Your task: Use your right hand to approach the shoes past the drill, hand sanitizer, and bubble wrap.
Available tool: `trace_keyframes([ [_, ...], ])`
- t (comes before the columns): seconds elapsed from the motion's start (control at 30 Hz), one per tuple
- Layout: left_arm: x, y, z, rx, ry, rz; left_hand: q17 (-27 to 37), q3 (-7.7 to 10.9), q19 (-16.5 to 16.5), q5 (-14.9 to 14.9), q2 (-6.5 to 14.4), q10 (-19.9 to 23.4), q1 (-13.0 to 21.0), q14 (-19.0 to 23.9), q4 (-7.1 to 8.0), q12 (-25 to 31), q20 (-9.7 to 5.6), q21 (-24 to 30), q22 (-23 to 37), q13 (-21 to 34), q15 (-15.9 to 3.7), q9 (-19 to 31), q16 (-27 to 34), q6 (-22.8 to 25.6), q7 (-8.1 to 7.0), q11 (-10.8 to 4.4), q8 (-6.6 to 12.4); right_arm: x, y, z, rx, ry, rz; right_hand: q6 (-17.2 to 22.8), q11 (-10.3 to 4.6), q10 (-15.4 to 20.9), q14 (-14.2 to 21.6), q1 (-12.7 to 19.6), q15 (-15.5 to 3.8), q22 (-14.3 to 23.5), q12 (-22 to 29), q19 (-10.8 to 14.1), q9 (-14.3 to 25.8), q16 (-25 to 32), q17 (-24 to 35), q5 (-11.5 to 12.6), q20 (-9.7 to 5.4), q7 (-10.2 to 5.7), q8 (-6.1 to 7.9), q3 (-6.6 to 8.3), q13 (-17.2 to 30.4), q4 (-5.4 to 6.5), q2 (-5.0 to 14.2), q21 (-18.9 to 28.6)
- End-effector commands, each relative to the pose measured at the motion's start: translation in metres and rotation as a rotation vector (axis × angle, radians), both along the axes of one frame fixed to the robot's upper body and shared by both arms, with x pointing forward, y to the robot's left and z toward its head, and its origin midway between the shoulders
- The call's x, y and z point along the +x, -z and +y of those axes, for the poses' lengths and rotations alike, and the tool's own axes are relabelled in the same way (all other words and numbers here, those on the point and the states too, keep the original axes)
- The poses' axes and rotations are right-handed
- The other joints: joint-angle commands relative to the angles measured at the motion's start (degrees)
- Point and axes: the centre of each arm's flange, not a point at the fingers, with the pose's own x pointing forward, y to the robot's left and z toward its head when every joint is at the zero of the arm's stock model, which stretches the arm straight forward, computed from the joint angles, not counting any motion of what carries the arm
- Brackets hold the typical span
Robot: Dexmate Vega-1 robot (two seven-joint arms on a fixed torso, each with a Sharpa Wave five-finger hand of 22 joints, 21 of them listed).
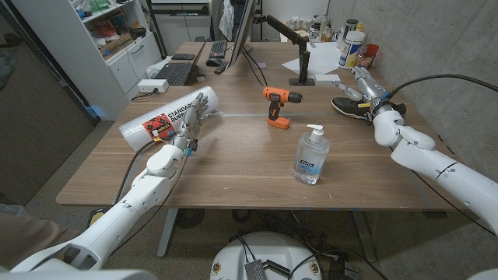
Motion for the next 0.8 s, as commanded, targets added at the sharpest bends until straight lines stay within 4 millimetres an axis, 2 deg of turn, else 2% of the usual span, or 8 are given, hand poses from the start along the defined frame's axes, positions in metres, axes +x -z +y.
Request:
trace_keyframes([
  [0.03,-0.002,-0.001,0.0,0.002,-0.002,-0.004,0.2,0.05,-0.2,-0.2,0.0,0.1,0.5,-0.4,-0.42,-0.1,0.51,0.1,0.2,0.2,0.0,0.2,0.2,0.5,0.08,0.17,-0.16,0.006,-0.01,-0.011,-0.055,0.061,0.042,-0.2,0.12,-0.2,-3.6,0.4,0.01,0.1,-0.3,-0.2,0.1,0.0,0.1,-0.2,0.12,-0.25,0.0,0.21,0.3,-0.35,0.0,-0.1],
  [0.23,-0.001,0.0,-0.001,-0.003,0.002,-0.007,0.2,0.0,-0.2,-0.2,0.0,0.1,0.5,-0.3,-0.41,-0.1,0.51,0.1,0.2,0.2,0.08,0.2,0.2,0.7,0.1,0.19,-0.08,0.008,-0.015,-0.018,-0.078,0.095,0.062,-0.1,0.1,0.0,-3.6,0.4,-0.02,0.1,-0.2,-0.3,0.1,0.0,0.1,-0.2,0.15,-0.28,0.02,0.17,0.3,-0.37,0.0,-0.1],
  [0.47,-0.003,-0.002,0.004,-0.005,-0.009,-0.009,0.2,-0.07,-0.1,-0.2,0.0,0.1,0.3,-0.3,-0.4,-0.1,0.46,0.1,0.2,0.2,0.1,0.2,0.2,1.0,0.04,-0.02,-0.03,0.02,-0.01,-0.034,-0.059,0.136,0.099,-0.1,0.1,-0.1,-3.6,0.4,-0.1,0.1,-0.2,-0.3,0.1,0.0,0.1,-0.2,0.17,-0.32,0.01,0.12,0.3,-0.37,0.02,0.0],
  [0.8,-0.002,-0.004,0.004,0.0,-0.011,-0.01,0.2,-0.13,-0.2,-0.2,0.0,0.2,0.2,-0.3,-0.4,-0.1,0.47,0.1,0.2,0.2,0.13,0.2,0.2,1.1,0.09,-0.16,-0.07,0.025,-0.009,-0.046,-0.051,0.16,0.107,-0.2,0.06,-0.1,-3.7,0.3,-0.22,0.1,-0.1,-0.3,0.1,0.1,0.1,-0.3,0.16,-0.71,-0.06,0.04,0.3,-0.33,0.09,0.0],
])
